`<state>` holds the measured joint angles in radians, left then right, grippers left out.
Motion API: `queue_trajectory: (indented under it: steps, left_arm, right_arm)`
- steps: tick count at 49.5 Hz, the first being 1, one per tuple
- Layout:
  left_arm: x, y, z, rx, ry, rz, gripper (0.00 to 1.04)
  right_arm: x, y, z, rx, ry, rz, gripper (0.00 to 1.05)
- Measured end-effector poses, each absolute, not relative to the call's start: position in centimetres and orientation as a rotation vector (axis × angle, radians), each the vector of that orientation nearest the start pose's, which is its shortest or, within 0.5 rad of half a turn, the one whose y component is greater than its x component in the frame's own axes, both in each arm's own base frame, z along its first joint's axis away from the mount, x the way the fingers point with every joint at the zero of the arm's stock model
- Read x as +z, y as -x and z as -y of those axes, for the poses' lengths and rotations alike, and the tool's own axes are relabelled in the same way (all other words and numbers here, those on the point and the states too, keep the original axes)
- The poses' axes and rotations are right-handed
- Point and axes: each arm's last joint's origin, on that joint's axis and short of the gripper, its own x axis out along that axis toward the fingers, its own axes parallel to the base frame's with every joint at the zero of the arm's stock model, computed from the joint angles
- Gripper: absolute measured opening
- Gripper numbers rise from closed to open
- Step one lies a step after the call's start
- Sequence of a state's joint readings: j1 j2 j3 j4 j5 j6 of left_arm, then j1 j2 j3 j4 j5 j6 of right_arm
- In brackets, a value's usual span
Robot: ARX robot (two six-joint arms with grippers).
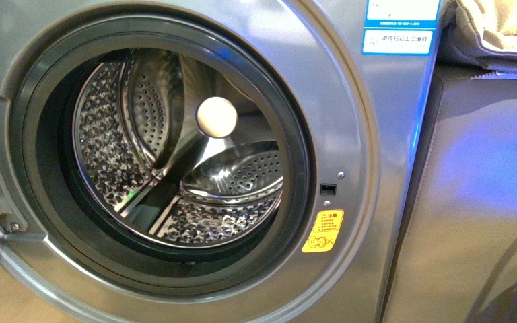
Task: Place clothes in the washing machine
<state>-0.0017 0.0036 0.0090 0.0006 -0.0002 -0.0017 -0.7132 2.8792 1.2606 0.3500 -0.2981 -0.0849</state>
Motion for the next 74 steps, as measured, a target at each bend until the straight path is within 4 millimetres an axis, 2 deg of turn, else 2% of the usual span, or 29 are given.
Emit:
queue_trajectory:
  steps: [9,20,27,32,37,41,48,55,56,59,64,66,74]
  left_arm:
    - [16.6,-9.7,0.0,-0.002,0.002,0.006,0.98]
    - [16.6,-9.7,0.0,-0.002,0.002,0.006,0.98]
    - [16.6,-9.7,0.0,-0.002,0.002,0.006,0.98]
    - [16.6,-9.7,0.0,-0.002,0.002,0.006,0.98]
    - [16.6,-9.7,0.0,-0.002,0.002,0.006,0.98]
    - [16.6,-9.7,0.0,-0.002,0.002,0.006,0.98]
    - [16.6,-9.7,0.0,-0.002,0.002,0.006,0.98]
    - [16.6,-9.7,0.0,-0.002,0.002,0.006,0.98]
    - [16.6,-9.7,0.0,-0.002,0.002,0.006,0.98]
    - [16.6,-9.7,0.0,-0.002,0.002,0.006,0.98]
    - [16.6,-9.7,0.0,-0.002,0.002,0.006,0.98]
    - [16.6,-9.7,0.0,-0.002,0.002,0.006,0.98]
    - [16.6,-9.7,0.0,-0.002,0.002,0.006,0.98]
  right_arm:
    - [-16.7,-27.1,22.3,-0.307,-0.542,-1.129,0.96]
    - [-16.8,-26.6,22.6,-0.325,-0.544,-1.124,0.67]
    - [-16.2,-26.3,22.7,-0.329,-0.57,-1.102,0.46]
    - [-15.0,-26.2,22.7,-0.329,-0.582,-1.083,0.29]
    - [-13.5,-26.1,22.8,-0.318,-0.588,-1.057,0.18]
    - [-12.0,-26.1,23.1,-0.308,-0.592,-1.029,0.12]
    - [-8.1,-26.0,23.9,-0.286,-0.591,-0.943,0.1]
    - [-1.2,-25.1,24.6,-0.24,-0.529,-0.777,0.1]
    - [-1.0,-25.1,24.6,-0.235,-0.527,-0.771,0.1]
    - [1.7,-24.5,24.7,-0.212,-0.512,-0.708,0.1]
    - [7.0,-23.7,24.9,-0.173,-0.467,-0.58,0.1]
    - [9.9,-23.4,25.0,-0.157,-0.434,-0.508,0.1]
    - [16.6,-22.6,24.8,-0.117,-0.359,-0.343,0.1]
